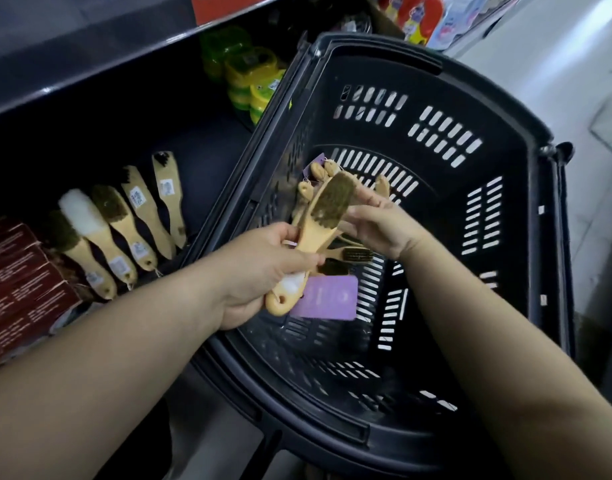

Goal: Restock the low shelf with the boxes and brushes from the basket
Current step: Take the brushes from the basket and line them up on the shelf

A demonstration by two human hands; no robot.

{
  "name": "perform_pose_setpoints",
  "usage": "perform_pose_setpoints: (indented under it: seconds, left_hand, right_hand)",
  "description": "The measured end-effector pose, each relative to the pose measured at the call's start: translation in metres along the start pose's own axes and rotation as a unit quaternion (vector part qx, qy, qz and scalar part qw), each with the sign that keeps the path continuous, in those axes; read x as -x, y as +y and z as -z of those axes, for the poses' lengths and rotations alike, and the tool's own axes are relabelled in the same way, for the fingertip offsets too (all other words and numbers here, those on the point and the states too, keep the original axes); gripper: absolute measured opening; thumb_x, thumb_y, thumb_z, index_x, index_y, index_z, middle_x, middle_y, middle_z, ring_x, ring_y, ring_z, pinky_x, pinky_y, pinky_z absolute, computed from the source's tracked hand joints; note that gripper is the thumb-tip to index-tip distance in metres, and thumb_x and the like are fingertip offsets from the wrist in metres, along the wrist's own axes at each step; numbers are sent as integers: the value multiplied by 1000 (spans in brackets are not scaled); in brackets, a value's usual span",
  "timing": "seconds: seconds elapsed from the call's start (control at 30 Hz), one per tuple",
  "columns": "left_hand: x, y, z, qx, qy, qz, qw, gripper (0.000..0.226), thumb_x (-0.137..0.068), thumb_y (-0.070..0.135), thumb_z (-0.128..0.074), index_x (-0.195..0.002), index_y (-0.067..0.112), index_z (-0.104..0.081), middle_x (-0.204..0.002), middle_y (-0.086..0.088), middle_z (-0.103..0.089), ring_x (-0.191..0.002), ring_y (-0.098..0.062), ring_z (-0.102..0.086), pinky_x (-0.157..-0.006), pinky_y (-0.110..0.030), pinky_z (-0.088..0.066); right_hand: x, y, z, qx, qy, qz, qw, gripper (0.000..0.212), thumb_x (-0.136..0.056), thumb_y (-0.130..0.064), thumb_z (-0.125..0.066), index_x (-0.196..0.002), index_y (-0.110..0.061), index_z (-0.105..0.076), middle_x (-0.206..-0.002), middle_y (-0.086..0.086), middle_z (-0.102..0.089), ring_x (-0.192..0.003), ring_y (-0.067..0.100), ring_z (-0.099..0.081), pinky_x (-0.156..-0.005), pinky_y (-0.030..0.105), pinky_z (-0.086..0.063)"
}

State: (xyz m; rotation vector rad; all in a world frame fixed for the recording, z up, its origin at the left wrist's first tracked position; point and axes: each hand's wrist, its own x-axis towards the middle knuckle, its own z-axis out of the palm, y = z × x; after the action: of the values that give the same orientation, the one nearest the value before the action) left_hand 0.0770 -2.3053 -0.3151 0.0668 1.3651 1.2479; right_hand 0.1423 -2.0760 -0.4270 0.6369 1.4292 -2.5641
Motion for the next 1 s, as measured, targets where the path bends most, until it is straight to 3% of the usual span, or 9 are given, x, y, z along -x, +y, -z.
perform_pose_setpoints:
  seconds: [0.07,0.17,0.27,0.37,0.47,0.6,0.77,0.83,1.0]
  left_hand:
    - [-2,-2,-2,-18,22,-17,999,24,-92,1,-51,-115,8,-52,-100,-6,-70,-90,-17,-67,-68,-27,-48]
    - [-5,-2,-2,-44,29,-37,998,26,-95,4,-47,-120,12,-50,-99,5,-74,-107,-11,-62,-96,-28,-43]
    - [-7,-5,-2,-72,49,-60,994,24,-97,10,-46,-120,18,-47,-95,14,-73,-107,-4,-59,-101,-31,-38]
    - [-9,-8,-1,-98,59,-71,991,20,-97,11,-46,-112,21,-55,-89,19,-73,-87,4,-64,-83,-23,-43]
    - [-7,-9,1,-120,75,-72,987,20,-96,10,-47,-94,23,-62,-79,16,-70,-70,2,-62,-76,-27,-44]
    - [-5,-11,1,-104,102,-54,988,20,-93,7,-49,-99,24,-58,-83,5,-62,-76,-11,-55,-67,-30,-41]
    - [-7,-17,7,-146,105,-22,983,32,-86,-4,-45,-101,23,-53,-91,8,-57,-92,-12,-55,-72,-29,-40]
    - [-5,-19,7,-174,107,-18,979,30,-87,-4,-43,-99,21,-54,-93,7,-57,-93,-11,-54,-70,-27,-40]
    - [-2,-18,4,-195,115,-32,973,22,-92,4,-46,-91,20,-61,-101,-7,-64,-96,-29,-58,-70,-29,-42]
  right_hand:
    - [-17,35,10,231,141,-96,958,32,-81,-11,-66,-113,-12,-62,-115,10,-66,-111,31,-60,-92,36,-49]
    - [-29,91,25,609,135,-259,738,64,-83,-34,-68,-135,-8,-41,-135,16,-48,-125,33,-47,-103,38,-40]
    - [-30,125,29,725,109,-269,625,63,-91,-29,-55,-143,-11,-25,-144,17,-32,-128,37,-37,-105,44,-35]
    - [-33,129,33,798,91,-225,552,46,-96,-21,-41,-141,-16,-34,-142,15,-36,-126,35,-38,-100,44,-39]
    - [-34,123,36,786,93,-236,564,44,-94,-27,-46,-136,-14,-41,-138,13,-37,-125,34,-38,-99,45,-40]
    - [-27,126,33,747,88,-254,608,57,-86,-34,-61,-130,-10,-33,-136,14,-42,-123,35,-41,-96,45,-41]
    - [-23,149,13,821,11,-257,510,44,-95,-25,-46,-136,-12,-37,-142,14,-34,-129,34,-37,-99,45,-39]
    - [-25,139,6,791,-1,-255,556,47,-91,-29,-56,-133,-13,-43,-138,14,-40,-125,33,-42,-98,41,-41]
    - [-13,27,-5,538,-98,-269,793,39,-74,-4,-76,-106,-21,-60,-100,-2,-67,-96,19,-62,-84,27,-52]
